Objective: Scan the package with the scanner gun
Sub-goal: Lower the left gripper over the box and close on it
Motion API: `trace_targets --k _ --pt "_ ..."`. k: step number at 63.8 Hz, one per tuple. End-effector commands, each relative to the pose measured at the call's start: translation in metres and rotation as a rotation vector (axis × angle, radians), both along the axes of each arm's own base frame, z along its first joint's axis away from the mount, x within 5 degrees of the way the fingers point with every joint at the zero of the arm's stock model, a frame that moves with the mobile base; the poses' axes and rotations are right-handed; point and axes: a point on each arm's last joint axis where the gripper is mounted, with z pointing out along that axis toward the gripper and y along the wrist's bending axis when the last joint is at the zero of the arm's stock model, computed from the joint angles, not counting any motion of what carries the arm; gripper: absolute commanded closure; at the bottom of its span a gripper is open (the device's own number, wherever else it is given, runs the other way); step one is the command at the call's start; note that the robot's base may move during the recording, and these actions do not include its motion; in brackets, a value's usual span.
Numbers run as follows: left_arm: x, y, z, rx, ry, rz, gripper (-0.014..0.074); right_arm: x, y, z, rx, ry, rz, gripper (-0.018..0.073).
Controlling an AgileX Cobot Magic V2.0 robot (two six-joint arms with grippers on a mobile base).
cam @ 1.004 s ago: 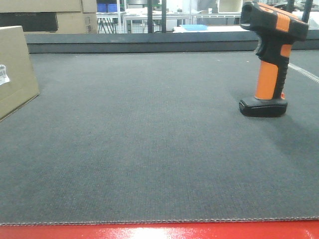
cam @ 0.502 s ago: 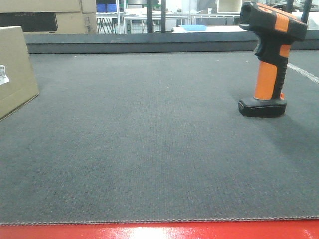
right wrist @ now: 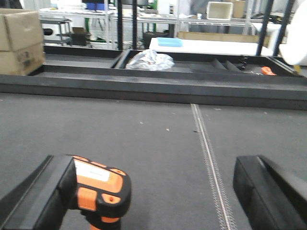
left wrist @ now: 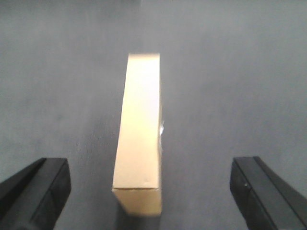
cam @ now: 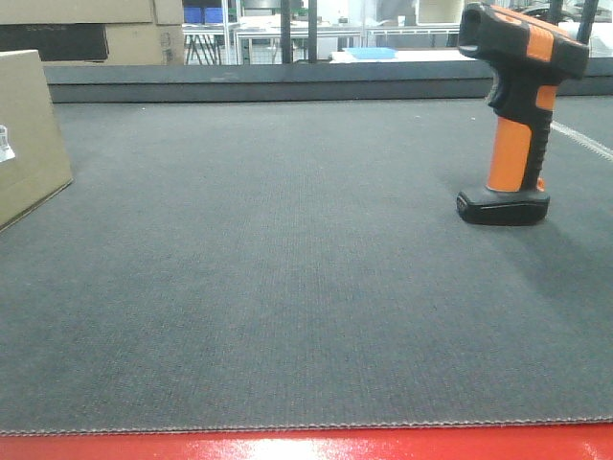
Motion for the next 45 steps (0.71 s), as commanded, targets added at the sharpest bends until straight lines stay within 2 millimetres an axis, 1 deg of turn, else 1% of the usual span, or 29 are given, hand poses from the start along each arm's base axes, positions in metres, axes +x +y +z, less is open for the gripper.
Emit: trace_targets --k 1,4,8,11,15,20,26,33,45 --pt "0.026 0.004 0.0 0.0 0.125 -0.044 0.0027 0.0 0.003 0.005 -0.008 -0.028 0.016 -0.001" --pt "0.039 0.006 0.001 0.002 0.159 -0.077 0.0027 0.0 0.004 0.005 -0.008 -0.028 0.023 -0.001" --pt "0.064 0.012 -0.003 0.002 0.182 -0.116 0.0027 -0.001 0.004 0.005 -0.008 -0.028 0.028 -0.001" --pt "0.083 0.018 -0.012 -0.007 0.214 -0.12 0.0027 -0.001 0.004 0.005 -0.008 -0.028 0.028 -0.001" --pt "0.1 0.024 -0.023 -0.017 0.251 -0.111 0.0027 -0.001 0.004 0.005 -0.008 -0.03 0.027 -0.001" --pt "0.116 0.029 -0.038 -0.024 0.296 -0.108 0.0027 -0.001 0.004 0.005 -0.008 -0.03 0.027 -0.001" --pt "0.134 0.032 -0.058 -0.035 0.358 -0.114 0.0027 -0.001 0.004 0.005 -0.006 -0.03 0.027 -0.001" --pt "0.15 0.035 -0.078 -0.044 0.414 -0.139 0.0027 -0.001 0.004 0.005 -0.002 -0.029 0.028 -0.001" --pt "0.168 0.038 -0.105 -0.059 0.486 -0.147 0.0027 -0.001 0.004 0.005 0.005 -0.029 0.028 -0.001"
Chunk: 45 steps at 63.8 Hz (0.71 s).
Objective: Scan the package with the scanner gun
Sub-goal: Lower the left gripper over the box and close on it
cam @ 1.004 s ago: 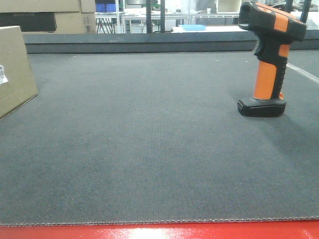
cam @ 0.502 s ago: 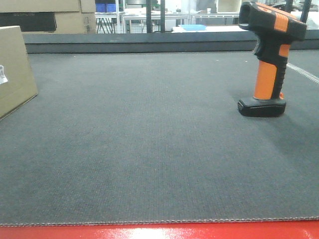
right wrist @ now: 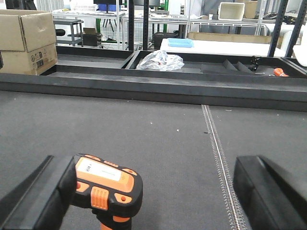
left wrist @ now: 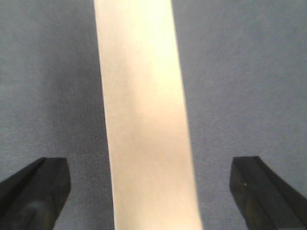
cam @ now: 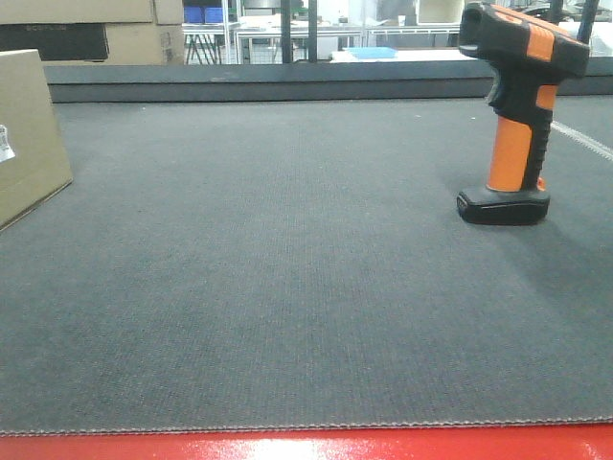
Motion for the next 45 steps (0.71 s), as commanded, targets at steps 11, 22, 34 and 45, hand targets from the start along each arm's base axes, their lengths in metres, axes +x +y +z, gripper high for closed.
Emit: trace_targets --k 11,22,34,45 --pt "0.018 0.004 -0.025 -0.012 0.058 -0.02 0.0027 0.0 0.0 0.005 0.003 -0.028 -0.001 -0.001" --pt "0.026 0.006 -0.041 -0.01 0.1 -0.02 0.0027 0.0 0.0 0.005 0.003 -0.028 -0.001 -0.001" --pt "0.028 0.008 -0.05 0.0 0.13 -0.019 0.0035 0.0 0.0 0.005 0.003 -0.028 -0.001 -0.001" --pt "0.027 0.008 -0.049 0.005 0.127 -0.019 0.0309 0.0 0.0 0.005 0.003 -0.028 -0.001 -0.001"
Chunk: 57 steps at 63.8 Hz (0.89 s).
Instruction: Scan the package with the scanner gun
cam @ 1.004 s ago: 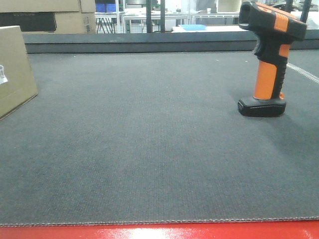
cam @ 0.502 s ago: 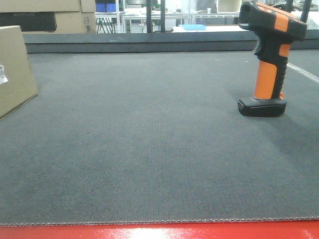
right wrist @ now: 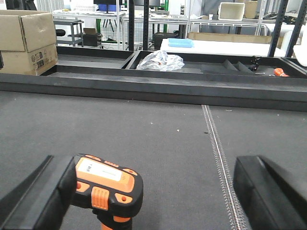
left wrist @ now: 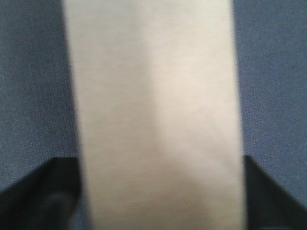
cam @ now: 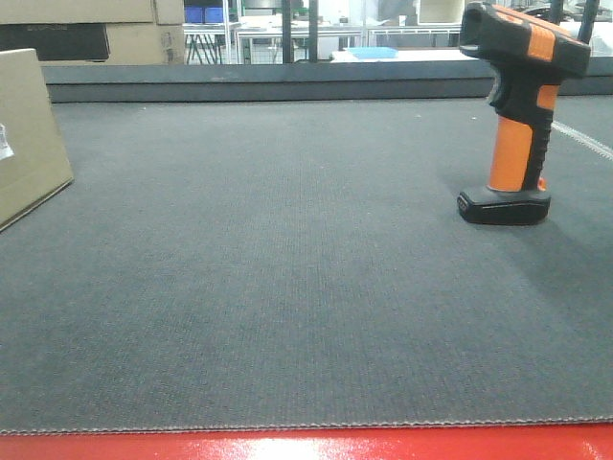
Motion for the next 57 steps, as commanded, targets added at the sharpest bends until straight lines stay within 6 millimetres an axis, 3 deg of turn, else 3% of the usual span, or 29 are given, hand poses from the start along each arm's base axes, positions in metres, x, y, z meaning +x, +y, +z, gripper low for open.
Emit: trace_targets --k 1,9,15,30,37,46,57 --pt "-0.001 0.001 0.003 0.006 -0.009 0.001 0.0366 0.0 0.0 0.005 0.001 -0.028 -0.001 -0.001" --pt "-0.003 0.001 0.008 0.009 -0.021 0.001 0.0702 0.0 0.0 0.005 0.001 -0.028 -0.001 -0.001" --pt "-0.007 -0.003 0.017 -0.027 -0.051 0.019 0.0708 0.0 0.0 0.005 0.001 -0.028 -0.001 -0.001" --pt "-0.035 -0.029 0.071 -0.231 -0.225 0.008 0.0708 -0.002 0.001 0.0 0.007 0.027 0.01 -0.001" --pt "-0.049 -0.042 0.087 -0.36 -0.276 -0.002 0.0708 -0.007 0.002 -0.004 0.041 0.089 0.028 -0.001" --pt "-0.062 -0.057 0.089 -0.535 -0.279 -0.003 0.0708 -0.012 0.008 -0.012 0.097 0.182 0.077 -0.001" --pt "-0.066 -0.069 0.071 -0.716 -0.226 0.004 0.0708 -0.013 0.021 -0.037 0.108 0.236 0.159 -0.001"
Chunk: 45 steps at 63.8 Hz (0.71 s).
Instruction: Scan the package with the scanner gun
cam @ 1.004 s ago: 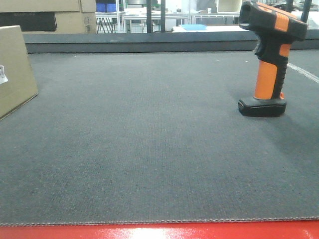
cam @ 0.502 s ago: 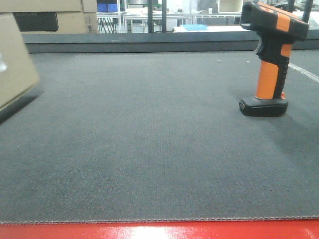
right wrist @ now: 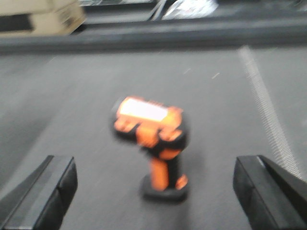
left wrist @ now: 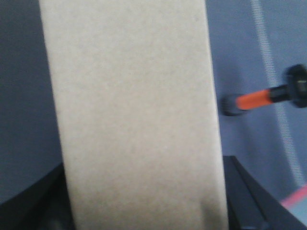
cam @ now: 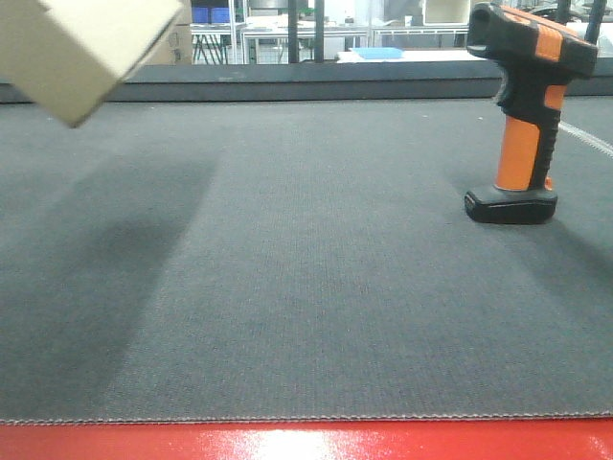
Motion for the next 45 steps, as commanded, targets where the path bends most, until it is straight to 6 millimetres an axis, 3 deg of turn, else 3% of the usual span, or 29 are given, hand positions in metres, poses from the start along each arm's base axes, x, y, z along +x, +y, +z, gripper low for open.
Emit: trace_targets --k 1,19,33,45 --pt "-0.003 -0.008 -0.005 -0.12 0.003 -0.013 0.0708 -0.001 0.005 -0.012 0.005 0.004 0.032 -0.001" --pt "-0.006 -0.017 -0.026 -0.21 0.06 -0.038 0.0708 0.027 0.008 -0.057 0.007 -0.076 -0.045 -0.001" --pt "-0.007 -0.033 -0.026 -0.208 0.064 -0.089 0.0708 0.063 0.021 -0.084 0.085 -0.021 -0.108 -0.001" --pt "-0.008 -0.044 -0.026 -0.205 0.068 -0.127 0.0708 0.083 0.034 -0.102 0.061 -0.051 -0.117 -0.001"
